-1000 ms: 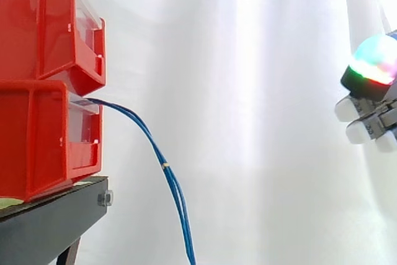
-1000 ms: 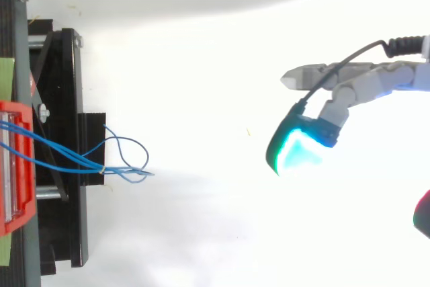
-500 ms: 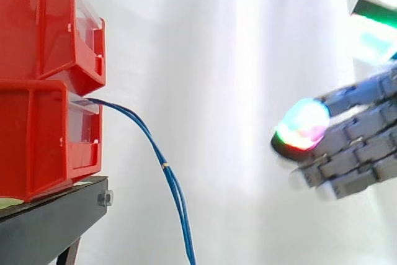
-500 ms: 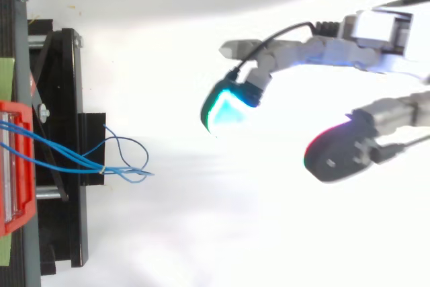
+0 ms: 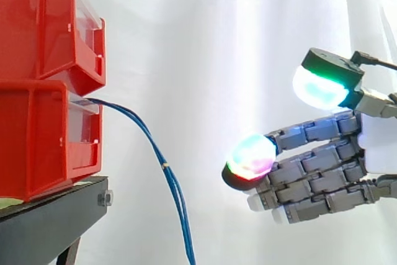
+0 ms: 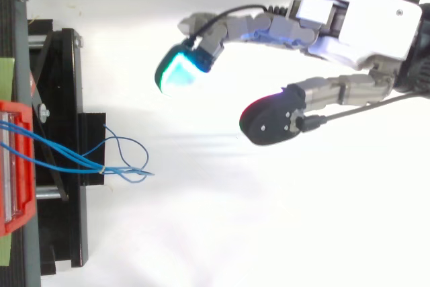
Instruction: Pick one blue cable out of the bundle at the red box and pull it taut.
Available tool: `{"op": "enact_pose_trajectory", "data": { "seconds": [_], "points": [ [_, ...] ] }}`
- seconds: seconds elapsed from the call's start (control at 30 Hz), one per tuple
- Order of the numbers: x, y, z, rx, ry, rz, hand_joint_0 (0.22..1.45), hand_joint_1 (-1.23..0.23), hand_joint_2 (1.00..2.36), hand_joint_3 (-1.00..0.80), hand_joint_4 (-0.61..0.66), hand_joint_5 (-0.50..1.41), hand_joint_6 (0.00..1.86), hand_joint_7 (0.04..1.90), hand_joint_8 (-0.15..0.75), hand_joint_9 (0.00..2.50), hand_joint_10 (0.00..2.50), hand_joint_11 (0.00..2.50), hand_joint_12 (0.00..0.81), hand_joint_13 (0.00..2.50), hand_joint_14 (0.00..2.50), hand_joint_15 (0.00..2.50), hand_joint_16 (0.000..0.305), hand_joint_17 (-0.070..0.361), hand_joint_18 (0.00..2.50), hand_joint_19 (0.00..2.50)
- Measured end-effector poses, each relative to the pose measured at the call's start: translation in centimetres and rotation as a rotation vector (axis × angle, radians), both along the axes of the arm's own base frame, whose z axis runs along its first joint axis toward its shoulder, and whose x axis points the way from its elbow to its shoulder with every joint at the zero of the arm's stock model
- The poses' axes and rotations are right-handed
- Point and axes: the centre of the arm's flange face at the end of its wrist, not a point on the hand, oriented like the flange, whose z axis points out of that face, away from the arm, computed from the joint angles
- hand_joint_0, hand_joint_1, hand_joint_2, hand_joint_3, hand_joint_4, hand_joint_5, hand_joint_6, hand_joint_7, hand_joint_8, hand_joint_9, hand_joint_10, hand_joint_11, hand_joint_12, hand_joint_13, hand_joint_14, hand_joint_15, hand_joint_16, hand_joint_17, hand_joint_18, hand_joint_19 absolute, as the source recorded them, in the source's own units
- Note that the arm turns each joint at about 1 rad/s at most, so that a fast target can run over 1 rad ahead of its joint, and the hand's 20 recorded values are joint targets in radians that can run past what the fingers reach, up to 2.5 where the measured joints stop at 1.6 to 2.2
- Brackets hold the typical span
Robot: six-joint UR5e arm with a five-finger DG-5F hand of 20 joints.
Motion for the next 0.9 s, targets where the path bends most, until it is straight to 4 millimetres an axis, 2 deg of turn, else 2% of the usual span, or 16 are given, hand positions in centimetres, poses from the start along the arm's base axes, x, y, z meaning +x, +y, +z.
{"op": "enact_pose_trajectory", "data": {
  "seconds": [0.3,0.5,0.7,0.9],
  "points": [
    [0.6,-0.2,0.0,-0.076,-0.031,-0.088,0.49,-0.49,1.0,-0.5,0.26,-0.22,0.5,0.75,0.264,0.17,0.0,0.0,0.375,0.0,0.0,0.06,0.062,0.14,0.0,0.0],
    [3.2,0.4,-2.2,-0.083,-0.047,-0.077,0.49,-0.5,1.0,-0.5,0.27,-0.22,0.5,0.75,0.265,0.17,0.0,0.0,0.375,0.0,0.0,0.05,0.062,0.139,0.0,0.0],
    [5.8,1.3,-3.5,-0.066,-0.044,-0.021,0.49,-0.5,1.0,-0.5,0.27,-0.22,0.5,0.75,0.267,0.18,0.0,0.0,0.377,0.0,0.0,0.06,0.062,0.139,0.0,0.0],
    [7.3,2.6,-5.3,-0.059,-0.043,0.021,0.49,-0.5,1.0,-0.5,0.27,-0.22,0.5,0.75,0.267,0.18,0.0,0.0,0.375,0.0,0.0,0.06,0.062,0.139,0.0,0.0]
  ]
}}
